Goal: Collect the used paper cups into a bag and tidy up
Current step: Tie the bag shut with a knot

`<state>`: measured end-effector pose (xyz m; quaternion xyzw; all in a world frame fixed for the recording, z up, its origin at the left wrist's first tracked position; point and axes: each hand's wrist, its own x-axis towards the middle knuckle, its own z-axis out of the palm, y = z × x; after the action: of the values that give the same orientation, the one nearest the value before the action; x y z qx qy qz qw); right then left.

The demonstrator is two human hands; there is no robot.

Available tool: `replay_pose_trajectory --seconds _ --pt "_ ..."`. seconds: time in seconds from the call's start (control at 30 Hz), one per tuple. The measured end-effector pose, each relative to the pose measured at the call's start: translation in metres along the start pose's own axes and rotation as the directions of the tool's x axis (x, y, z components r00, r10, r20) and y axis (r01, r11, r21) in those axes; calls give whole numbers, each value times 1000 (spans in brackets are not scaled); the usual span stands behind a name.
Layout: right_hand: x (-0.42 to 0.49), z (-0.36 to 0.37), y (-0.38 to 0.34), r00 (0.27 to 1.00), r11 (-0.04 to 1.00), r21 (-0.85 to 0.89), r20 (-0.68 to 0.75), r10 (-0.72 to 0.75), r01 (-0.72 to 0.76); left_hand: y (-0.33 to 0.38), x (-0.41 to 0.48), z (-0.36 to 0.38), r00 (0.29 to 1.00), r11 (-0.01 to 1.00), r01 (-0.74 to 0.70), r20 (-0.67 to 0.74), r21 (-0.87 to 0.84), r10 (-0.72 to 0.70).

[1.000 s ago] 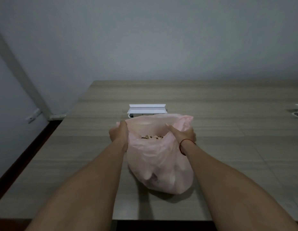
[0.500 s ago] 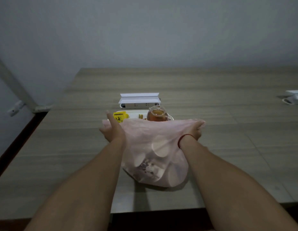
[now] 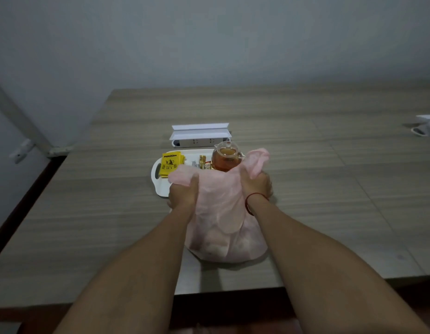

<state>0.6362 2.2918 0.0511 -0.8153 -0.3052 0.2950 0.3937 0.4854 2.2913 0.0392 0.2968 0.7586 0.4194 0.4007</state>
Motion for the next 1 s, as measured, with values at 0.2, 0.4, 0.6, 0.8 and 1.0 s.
replay_pose_trajectory --seconds 0.2,0.4,0.6,0.8,1.0 --pt "14 -17 -12 963 896 428 -174 207 -115 16 6 2 959 993 -41 -283 -111 8" --pt "17 -17 -15 954 881 449 -167 249 -151 26 11 8 931 988 -51 -364 -148 -6" --pt "14 -19 -16 899 741 623 -131 417 -253 32 9 14 910 862 36 -340 -505 -237" --pt "20 -22 -17 867 492 831 -23 498 -260 31 5 9 882 740 34 -328 -672 -338" --pt "14 -11 -9 956 835 525 -125 266 -163 24 -7 20 979 931 -77 -204 -358 3"
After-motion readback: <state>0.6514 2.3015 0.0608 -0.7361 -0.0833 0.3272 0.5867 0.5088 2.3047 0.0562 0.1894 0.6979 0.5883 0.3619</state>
